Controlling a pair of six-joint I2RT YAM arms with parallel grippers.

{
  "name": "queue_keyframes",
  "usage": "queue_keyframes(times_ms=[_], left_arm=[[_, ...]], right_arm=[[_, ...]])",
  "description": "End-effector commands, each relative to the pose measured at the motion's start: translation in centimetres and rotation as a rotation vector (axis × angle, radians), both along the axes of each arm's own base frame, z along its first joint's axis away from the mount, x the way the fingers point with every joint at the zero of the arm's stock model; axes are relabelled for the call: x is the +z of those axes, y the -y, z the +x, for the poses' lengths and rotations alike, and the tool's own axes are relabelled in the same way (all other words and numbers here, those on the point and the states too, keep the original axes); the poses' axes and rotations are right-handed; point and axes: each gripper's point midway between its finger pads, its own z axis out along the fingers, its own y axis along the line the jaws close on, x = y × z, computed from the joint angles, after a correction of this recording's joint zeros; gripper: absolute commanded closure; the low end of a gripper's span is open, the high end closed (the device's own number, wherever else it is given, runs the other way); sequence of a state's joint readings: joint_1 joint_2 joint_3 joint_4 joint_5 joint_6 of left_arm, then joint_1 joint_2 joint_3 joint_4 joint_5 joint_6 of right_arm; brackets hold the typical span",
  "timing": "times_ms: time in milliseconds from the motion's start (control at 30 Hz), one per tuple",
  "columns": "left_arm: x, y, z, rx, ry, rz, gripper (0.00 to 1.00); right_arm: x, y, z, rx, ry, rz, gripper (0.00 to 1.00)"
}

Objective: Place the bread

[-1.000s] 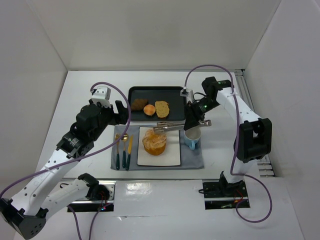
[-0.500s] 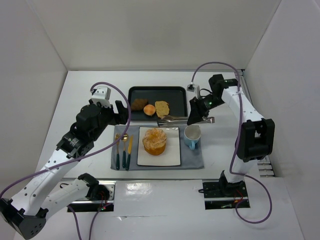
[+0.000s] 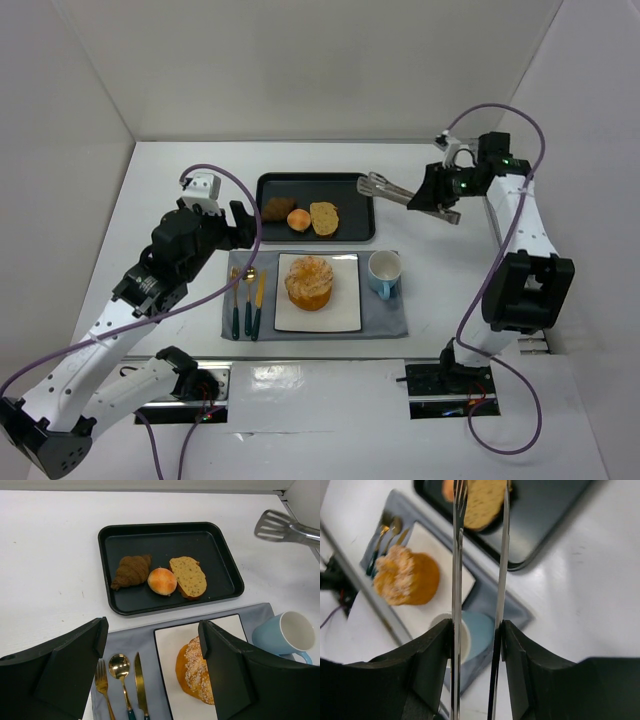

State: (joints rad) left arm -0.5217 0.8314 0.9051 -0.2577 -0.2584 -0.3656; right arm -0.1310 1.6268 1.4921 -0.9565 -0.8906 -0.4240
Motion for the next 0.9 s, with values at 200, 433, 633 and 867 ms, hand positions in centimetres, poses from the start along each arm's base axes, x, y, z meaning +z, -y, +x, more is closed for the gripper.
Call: queue_keyframes(times_ms=[200, 433, 633, 867], left_arm=[[2.4, -0.2, -0.1, -0.001, 0.083, -0.026, 0.09], [2.7, -0.3, -0.3, -0.001, 0.091, -0.03, 0.09], [2.7, -0.3, -0.3, -0.001, 0.091, -0.03, 0.09], [2.2, -0.3, -0.3, -0.001, 0.083, -0.026, 0.09]], right_arm=[[-3.2, 7.9, 2.6, -0.404, 0.107, -0.191, 0.48], [-8.8, 12.7, 2.7, -0.63, 0.044, -0.389, 0.48], [-12.3, 15.1, 2.2, -0.722, -0.012, -0.502, 0.48], [-17.7, 15.8, 0.3, -0.694, -0.189, -0.58, 0.45]])
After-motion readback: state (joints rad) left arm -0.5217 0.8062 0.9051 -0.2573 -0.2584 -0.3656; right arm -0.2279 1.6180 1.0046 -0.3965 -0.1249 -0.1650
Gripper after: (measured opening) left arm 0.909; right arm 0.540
